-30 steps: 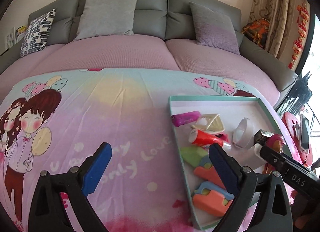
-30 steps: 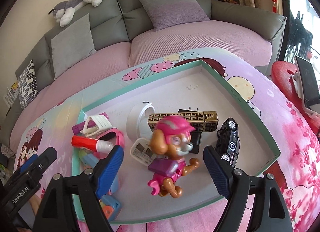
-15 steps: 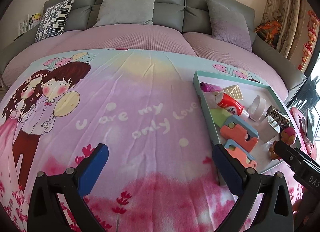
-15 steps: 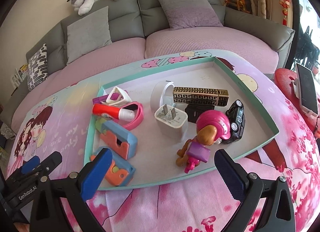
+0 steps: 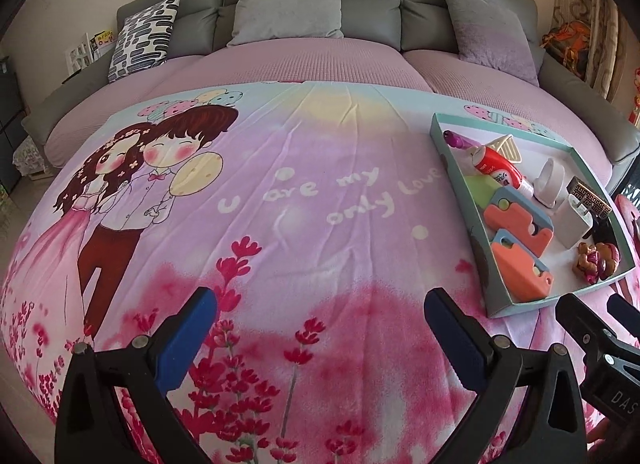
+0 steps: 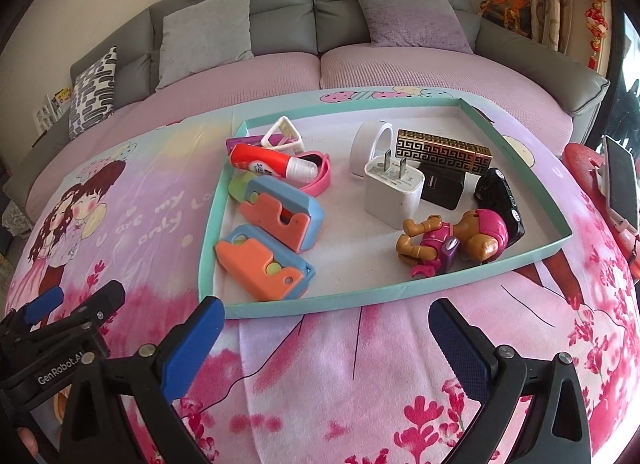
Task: Organize rigid objects
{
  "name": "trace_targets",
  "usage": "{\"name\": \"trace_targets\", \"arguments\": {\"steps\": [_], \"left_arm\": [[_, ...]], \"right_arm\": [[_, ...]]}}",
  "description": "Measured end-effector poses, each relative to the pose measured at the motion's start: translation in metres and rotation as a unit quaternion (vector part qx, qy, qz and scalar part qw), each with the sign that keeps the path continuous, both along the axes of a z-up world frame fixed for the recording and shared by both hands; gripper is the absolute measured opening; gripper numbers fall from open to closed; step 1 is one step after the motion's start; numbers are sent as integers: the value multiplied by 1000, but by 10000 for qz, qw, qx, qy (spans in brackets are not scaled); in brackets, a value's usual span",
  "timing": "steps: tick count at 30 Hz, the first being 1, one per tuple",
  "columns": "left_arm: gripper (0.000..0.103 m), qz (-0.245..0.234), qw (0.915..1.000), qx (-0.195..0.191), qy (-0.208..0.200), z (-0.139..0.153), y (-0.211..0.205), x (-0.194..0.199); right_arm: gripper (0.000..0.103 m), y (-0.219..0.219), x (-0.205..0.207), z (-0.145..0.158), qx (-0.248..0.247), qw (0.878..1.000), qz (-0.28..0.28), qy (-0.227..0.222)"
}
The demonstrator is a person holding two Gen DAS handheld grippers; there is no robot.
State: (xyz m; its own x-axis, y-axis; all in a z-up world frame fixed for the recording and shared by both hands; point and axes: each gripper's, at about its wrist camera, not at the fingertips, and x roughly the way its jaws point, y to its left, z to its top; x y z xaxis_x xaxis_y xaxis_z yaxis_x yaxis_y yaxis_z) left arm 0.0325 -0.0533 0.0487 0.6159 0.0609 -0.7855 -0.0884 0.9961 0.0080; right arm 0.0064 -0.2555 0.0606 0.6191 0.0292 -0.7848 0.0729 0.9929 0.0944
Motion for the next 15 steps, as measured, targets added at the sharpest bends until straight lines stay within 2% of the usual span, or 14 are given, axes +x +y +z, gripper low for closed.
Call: {"name": "trace_targets", "arguments": {"steps": [15], "left_arm": [[103,101,9996,172,207,-12,2,-1]], "right_arm": [[103,2,3,-13,-18,9997,-19,249]]}}
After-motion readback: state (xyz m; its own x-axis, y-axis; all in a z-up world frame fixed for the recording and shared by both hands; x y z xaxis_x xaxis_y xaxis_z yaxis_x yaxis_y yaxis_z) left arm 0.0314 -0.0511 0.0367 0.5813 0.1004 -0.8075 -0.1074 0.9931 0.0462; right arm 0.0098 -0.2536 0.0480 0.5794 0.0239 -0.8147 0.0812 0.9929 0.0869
